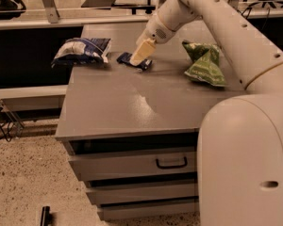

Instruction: Move rxbar blueberry near blue chip bag

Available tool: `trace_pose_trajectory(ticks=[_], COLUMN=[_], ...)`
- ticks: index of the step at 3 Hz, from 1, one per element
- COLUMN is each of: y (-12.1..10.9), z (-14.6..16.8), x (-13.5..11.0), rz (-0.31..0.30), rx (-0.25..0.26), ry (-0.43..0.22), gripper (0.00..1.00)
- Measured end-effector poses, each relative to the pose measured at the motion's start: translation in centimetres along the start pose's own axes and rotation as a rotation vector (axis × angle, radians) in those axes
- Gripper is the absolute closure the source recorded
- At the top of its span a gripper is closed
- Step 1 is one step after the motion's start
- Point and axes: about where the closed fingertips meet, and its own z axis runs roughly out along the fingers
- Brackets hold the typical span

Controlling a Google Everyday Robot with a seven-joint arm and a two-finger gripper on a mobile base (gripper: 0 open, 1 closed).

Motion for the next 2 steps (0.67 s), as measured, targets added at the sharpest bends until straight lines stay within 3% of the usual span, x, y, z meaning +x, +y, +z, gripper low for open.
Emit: trace_pose_trajectory(ticks=[2], y=[-0.18], z=[-0.63], x=[0.24], rz=[-0.016], rx=[0.015], ry=[0.031], gripper=[0.0])
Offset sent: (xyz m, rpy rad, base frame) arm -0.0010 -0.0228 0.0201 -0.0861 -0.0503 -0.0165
